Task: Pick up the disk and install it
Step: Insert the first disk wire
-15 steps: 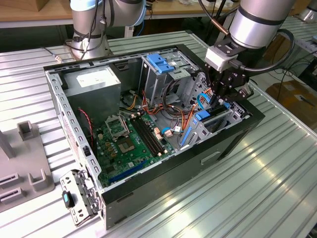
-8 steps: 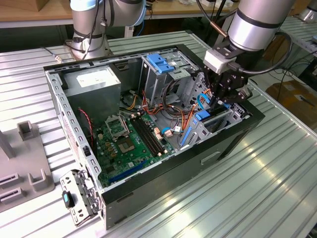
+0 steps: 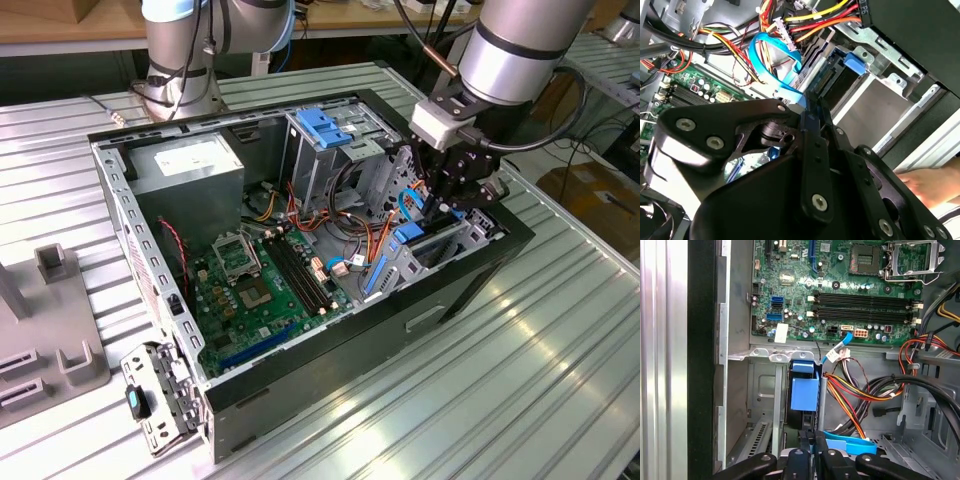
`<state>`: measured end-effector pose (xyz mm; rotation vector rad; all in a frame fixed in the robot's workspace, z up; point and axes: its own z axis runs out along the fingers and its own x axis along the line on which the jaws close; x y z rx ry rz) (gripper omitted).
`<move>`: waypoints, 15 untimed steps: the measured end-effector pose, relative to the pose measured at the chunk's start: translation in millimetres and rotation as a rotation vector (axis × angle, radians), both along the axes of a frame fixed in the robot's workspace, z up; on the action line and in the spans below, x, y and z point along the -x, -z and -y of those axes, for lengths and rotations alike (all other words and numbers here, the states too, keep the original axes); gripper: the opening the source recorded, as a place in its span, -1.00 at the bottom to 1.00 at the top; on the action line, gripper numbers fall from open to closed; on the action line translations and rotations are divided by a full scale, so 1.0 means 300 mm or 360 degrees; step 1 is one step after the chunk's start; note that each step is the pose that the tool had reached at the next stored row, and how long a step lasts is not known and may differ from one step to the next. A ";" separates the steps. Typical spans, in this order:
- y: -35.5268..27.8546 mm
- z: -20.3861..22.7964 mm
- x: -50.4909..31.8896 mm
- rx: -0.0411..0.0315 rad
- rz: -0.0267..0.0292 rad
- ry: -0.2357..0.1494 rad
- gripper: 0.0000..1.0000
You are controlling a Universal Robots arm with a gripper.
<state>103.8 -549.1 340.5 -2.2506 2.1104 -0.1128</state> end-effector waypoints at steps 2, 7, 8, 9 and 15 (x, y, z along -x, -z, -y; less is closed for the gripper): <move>0.001 0.000 0.000 -0.0001 0.00001 0.0000 -0.54; 0.000 0.000 0.000 0.0000 0.00000 0.0000 -0.17; 0.000 0.000 0.000 0.0000 0.00000 0.0000 -0.17; -0.003 0.000 0.000 0.0000 0.00000 0.0000 -0.17; -0.053 0.000 -0.001 0.0000 0.00000 0.0000 -0.17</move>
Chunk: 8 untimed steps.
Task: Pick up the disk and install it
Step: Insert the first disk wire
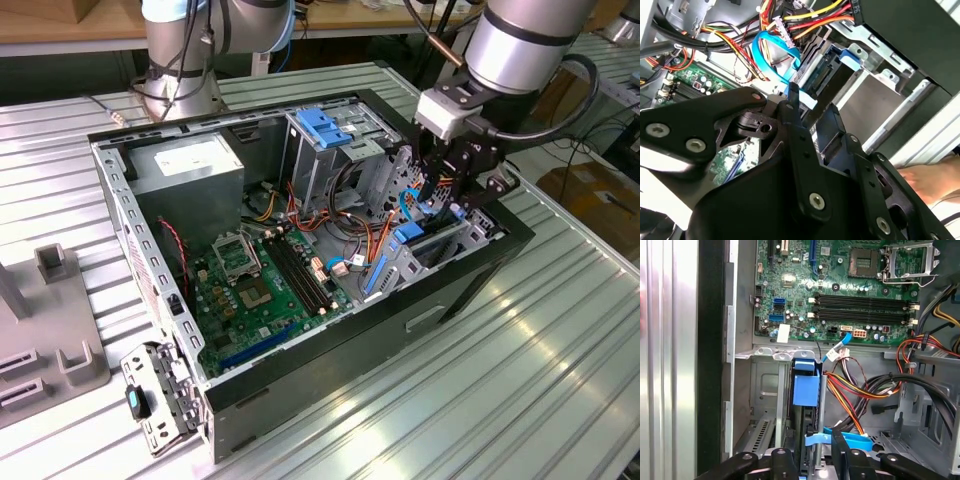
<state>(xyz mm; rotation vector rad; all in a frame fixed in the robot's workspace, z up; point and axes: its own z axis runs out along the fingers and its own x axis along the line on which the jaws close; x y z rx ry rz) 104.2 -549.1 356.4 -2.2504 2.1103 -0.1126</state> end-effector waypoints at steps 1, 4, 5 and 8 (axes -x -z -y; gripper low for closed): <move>-0.007 0.000 0.000 0.0000 0.00000 0.0000 -0.17; -0.025 0.000 -0.002 0.0000 0.00000 0.0000 -0.17; -0.025 0.000 -0.001 0.0000 0.00000 0.0000 -0.17; -0.026 0.000 -0.005 0.0000 -0.00008 0.0000 -0.17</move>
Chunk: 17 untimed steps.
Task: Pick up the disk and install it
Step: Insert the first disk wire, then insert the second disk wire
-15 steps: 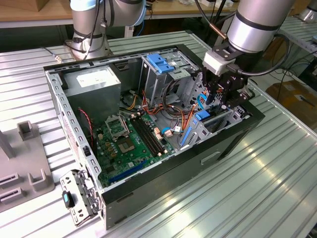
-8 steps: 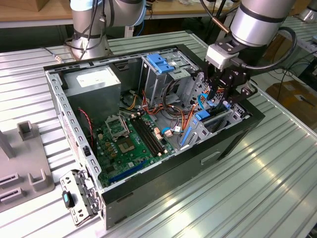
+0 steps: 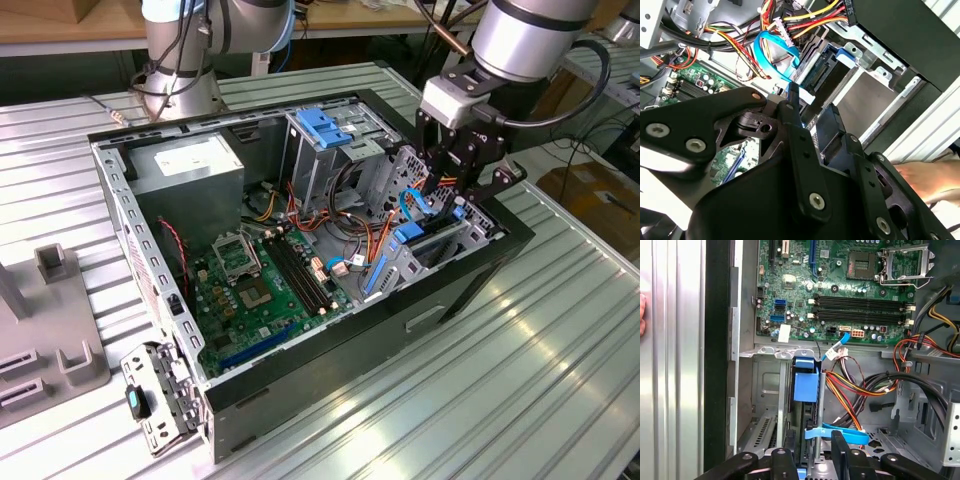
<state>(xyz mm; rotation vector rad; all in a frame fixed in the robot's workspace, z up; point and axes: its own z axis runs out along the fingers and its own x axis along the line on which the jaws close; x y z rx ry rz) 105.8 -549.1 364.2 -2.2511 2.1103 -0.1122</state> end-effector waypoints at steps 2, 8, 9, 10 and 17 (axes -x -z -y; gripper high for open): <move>0.000 0.000 -0.018 0.0000 -0.00065 0.0000 -0.17; 0.000 0.000 -0.053 0.0000 -0.00209 0.0000 -0.17; 0.000 0.000 -0.053 0.0000 -0.00210 0.0000 -0.17; 0.000 0.000 -0.053 0.0000 -0.00211 0.0001 -0.17; 0.000 0.000 -0.055 0.0000 -0.00211 0.0000 -0.17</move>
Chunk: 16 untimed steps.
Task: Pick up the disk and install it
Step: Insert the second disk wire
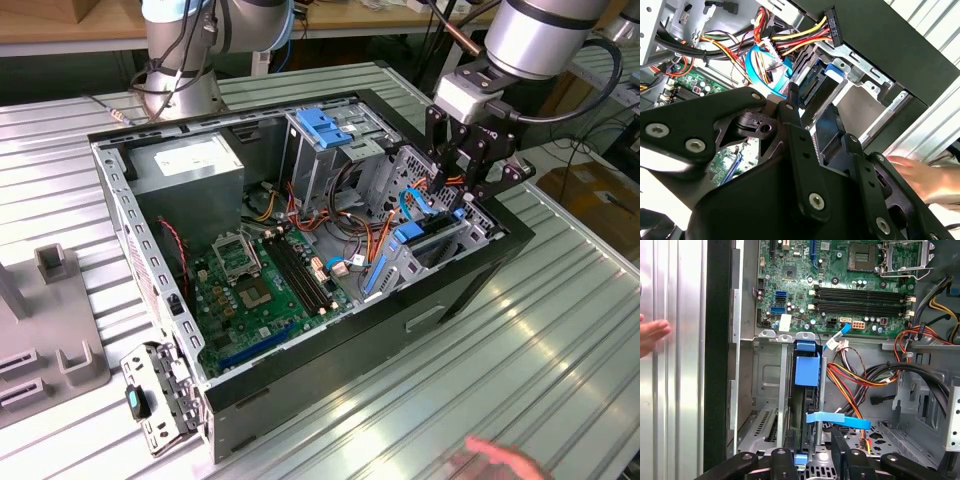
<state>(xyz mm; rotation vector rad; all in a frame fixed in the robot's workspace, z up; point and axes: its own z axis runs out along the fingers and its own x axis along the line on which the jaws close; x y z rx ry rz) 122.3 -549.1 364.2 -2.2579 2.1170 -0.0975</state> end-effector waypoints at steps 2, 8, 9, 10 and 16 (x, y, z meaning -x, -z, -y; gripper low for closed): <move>0.000 0.000 0.000 0.0000 0.00001 0.0000 -0.17; 0.000 0.000 -0.003 0.0000 0.00000 -0.0015 -0.17; 0.000 0.000 -0.004 0.0000 0.00000 -0.0028 -0.17; 0.000 0.000 -0.006 0.0000 0.00000 -0.0047 -0.17; 0.000 0.000 -0.026 -0.0006 0.00003 -0.0185 -0.17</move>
